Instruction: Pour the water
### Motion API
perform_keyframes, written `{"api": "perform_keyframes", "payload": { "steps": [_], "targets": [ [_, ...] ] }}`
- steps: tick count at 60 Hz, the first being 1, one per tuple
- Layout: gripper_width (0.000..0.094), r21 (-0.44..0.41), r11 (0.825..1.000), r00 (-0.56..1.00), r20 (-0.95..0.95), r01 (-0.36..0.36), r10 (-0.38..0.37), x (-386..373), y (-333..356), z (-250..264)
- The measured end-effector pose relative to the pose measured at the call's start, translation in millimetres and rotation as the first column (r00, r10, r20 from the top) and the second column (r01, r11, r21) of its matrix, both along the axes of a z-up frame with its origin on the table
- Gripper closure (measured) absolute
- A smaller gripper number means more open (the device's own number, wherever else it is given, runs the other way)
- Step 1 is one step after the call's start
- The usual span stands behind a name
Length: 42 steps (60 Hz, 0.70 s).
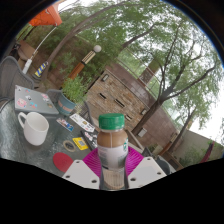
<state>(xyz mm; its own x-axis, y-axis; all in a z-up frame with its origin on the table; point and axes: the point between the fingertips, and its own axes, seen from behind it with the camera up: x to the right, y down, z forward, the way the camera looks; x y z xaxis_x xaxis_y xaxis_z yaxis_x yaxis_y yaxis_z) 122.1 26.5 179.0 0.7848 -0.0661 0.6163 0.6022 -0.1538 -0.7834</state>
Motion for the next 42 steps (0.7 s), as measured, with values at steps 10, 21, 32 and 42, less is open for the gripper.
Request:
{"api": "perform_keyframes", "payload": {
  "steps": [10,21,32,42],
  "targets": [
    [0.0663,-0.072,0.997,0.809,0.584,-0.042,0.076,-73,44,8],
    [0.0662,-0.148,0.989,0.355,0.924,-0.021,0.145,-115,72,-7],
    [0.0656,-0.112,0.994,0.047,0.992,-0.017,0.113,-123,69,-3],
    [0.0654,-0.157,0.987,-0.049,0.987,-0.026,0.155,-123,75,-5]
  ]
}}
